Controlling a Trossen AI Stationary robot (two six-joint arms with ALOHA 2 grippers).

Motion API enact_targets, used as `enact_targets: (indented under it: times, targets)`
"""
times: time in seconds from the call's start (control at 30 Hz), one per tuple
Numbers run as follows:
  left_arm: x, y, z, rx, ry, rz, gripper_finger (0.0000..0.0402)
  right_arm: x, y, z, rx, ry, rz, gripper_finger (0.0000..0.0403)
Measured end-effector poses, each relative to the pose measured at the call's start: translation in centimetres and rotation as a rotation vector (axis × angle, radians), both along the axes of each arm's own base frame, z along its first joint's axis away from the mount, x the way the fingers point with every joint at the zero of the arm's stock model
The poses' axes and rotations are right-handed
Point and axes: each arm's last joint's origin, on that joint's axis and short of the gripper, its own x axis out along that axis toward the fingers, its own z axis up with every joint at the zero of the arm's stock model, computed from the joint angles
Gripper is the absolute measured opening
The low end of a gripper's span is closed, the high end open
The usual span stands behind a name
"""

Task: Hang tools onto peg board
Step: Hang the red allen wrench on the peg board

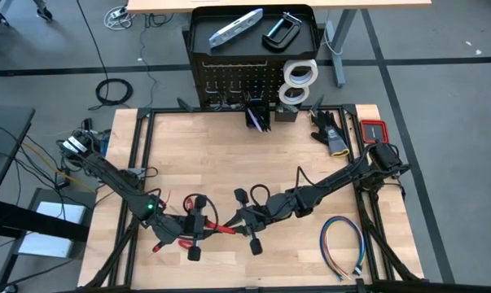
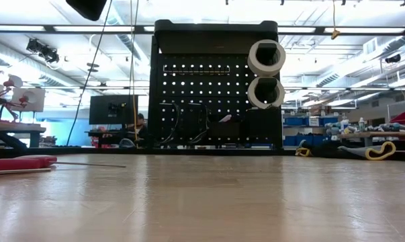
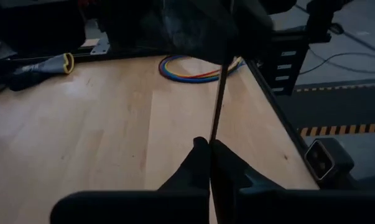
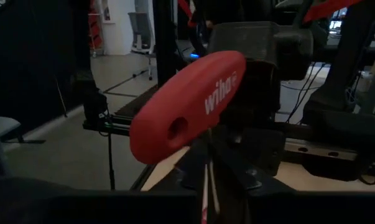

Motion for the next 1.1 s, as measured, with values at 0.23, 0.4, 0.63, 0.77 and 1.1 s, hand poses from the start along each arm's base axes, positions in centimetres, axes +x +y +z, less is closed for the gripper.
enact_targets:
  times: [0.23,0.4,0.63,0.77,1.1]
  targets:
    - [-1.0,0.4,1.4,-0.044,-0.022,-0.005,0.0001,-0.1,0.0,0.2,0.026,-0.001,0.0,0.0119]
    - [-2.4,0.4,2.5,-0.032,-0.042,0.003,0.0,-0.5,0.0,0.8,0.012,0.017,0.006,0.0156]
    - [-3.3,3.0,4.3,-0.043,-0.055,0.08,0.0,-1.3,-0.3,0.3,-0.004,0.179,-0.005,0.0171]
    - [-2.4,6.5,4.5,-0.078,0.007,0.145,0.0,-1.2,0.2,-1.1,0.009,0.252,-0.035,0.0169]
    - [0.2,17.9,4.5,-0.158,0.061,0.262,0.0,1.2,1.3,-9.0,-0.003,0.332,-0.088,0.0168]
